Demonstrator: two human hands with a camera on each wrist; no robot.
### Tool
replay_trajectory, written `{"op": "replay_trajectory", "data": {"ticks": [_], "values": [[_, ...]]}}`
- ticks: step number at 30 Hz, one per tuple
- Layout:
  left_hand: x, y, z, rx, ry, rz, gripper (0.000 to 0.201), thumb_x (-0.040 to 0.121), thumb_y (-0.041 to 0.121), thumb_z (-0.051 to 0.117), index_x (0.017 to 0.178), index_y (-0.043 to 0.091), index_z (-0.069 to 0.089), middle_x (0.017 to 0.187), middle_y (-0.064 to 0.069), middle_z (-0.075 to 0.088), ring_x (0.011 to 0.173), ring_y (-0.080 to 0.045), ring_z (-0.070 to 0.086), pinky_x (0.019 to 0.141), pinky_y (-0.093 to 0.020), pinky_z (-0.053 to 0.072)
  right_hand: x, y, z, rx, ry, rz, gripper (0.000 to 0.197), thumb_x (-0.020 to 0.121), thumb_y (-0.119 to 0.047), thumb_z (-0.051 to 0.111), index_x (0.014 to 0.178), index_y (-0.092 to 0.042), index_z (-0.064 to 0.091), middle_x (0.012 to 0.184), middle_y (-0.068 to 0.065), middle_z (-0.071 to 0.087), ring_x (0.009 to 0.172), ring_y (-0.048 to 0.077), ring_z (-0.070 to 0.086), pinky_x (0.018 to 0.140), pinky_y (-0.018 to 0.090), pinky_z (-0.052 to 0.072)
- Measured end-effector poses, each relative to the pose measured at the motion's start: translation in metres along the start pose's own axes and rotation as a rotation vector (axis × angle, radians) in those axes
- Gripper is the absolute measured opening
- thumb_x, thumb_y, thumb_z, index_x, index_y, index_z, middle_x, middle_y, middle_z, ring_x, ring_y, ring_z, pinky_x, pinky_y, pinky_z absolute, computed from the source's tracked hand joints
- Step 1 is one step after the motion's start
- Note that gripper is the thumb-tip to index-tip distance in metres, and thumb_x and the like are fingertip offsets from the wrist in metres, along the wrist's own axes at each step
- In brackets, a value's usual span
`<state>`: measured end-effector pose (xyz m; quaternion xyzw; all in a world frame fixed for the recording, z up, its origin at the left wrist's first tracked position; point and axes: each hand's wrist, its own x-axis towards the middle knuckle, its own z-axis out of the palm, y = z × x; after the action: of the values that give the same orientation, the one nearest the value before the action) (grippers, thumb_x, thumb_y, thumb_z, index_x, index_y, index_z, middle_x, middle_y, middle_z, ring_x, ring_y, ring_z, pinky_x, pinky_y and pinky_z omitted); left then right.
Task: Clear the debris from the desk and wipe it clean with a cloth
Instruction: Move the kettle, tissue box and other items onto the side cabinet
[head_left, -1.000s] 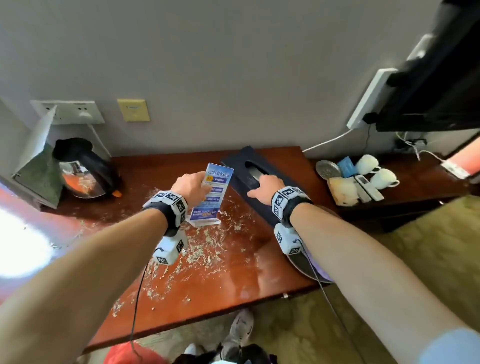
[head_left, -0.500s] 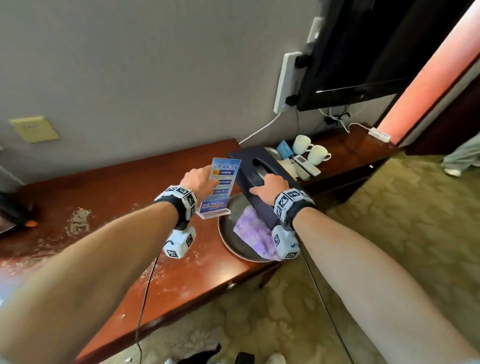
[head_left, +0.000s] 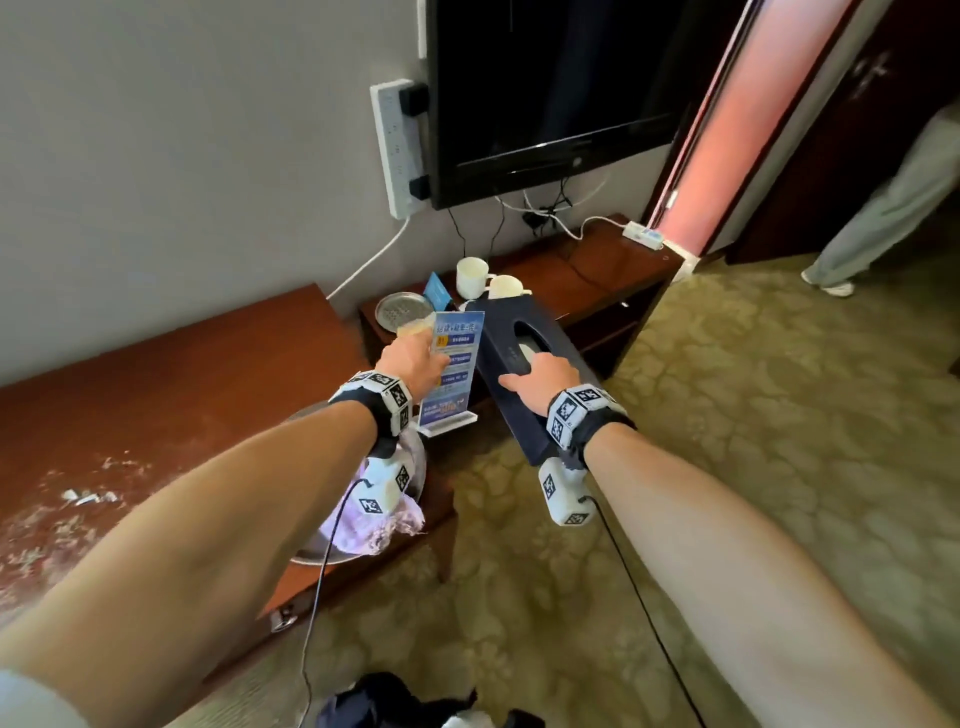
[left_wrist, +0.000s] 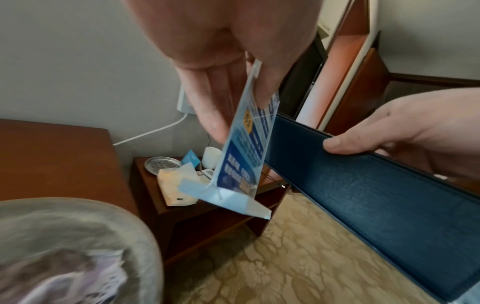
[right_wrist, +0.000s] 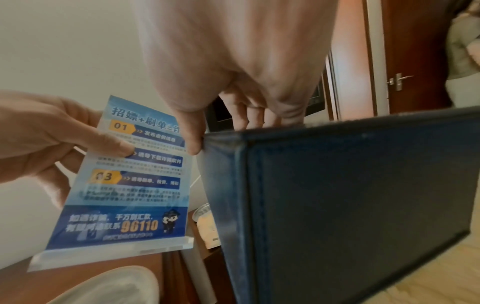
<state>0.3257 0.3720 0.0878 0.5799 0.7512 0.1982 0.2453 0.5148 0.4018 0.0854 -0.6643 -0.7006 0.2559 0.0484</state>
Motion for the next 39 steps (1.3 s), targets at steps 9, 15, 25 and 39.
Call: {"op": "replay_trajectory", "data": {"ticks": [9, 15, 25, 39], "values": [[0.090, 0.060, 0.055, 0.011, -0.054, 0.026, 0.032, 0.099, 0.029, 0.052, 0.128, 0.015, 0.054, 0.124, -0.008, 0.063, 0.113, -0.025, 0.059, 0.095, -0.035, 0.043, 0.098, 0.072, -0.025, 0.015, -0.011, 0.079, 0.041, 0.091, -0.052, 0.060, 0.113, -0.017, 0.057, 0.109, 0.012, 0.062, 0.111, 0.037, 0.060, 0.079, 0.039, 0.046], [0.177, 0.080, 0.081, 0.048, -0.087, 0.069, 0.033, 0.099, 0.031, 0.050, 0.128, 0.015, 0.054, 0.121, -0.008, 0.065, 0.109, -0.026, 0.061, 0.093, -0.038, 0.047, 0.190, 0.096, -0.042, -0.008, -0.048, 0.090, 0.047, 0.089, -0.053, 0.061, 0.119, -0.017, 0.057, 0.108, 0.011, 0.063, 0.109, 0.037, 0.060, 0.072, 0.034, 0.039], [0.276, 0.104, 0.097, 0.045, -0.082, 0.007, 0.035, 0.098, 0.032, 0.051, 0.130, 0.020, 0.053, 0.120, -0.009, 0.066, 0.106, -0.028, 0.062, 0.091, -0.039, 0.049, 0.300, 0.111, -0.087, -0.057, -0.102, 0.070, 0.041, 0.089, -0.053, 0.062, 0.091, -0.015, 0.047, 0.092, 0.009, 0.058, 0.097, 0.034, 0.062, 0.071, 0.033, 0.042], [0.371, 0.145, 0.156, 0.000, 0.033, -0.365, 0.039, 0.099, 0.032, 0.050, 0.134, 0.017, 0.051, 0.124, -0.011, 0.064, 0.108, -0.028, 0.062, 0.087, -0.037, 0.047, 0.481, 0.165, -0.107, -0.083, -0.340, -0.087, 0.051, 0.091, -0.049, 0.062, 0.119, -0.006, 0.060, 0.114, 0.013, 0.066, 0.102, 0.033, 0.062, 0.074, 0.033, 0.044]]}}
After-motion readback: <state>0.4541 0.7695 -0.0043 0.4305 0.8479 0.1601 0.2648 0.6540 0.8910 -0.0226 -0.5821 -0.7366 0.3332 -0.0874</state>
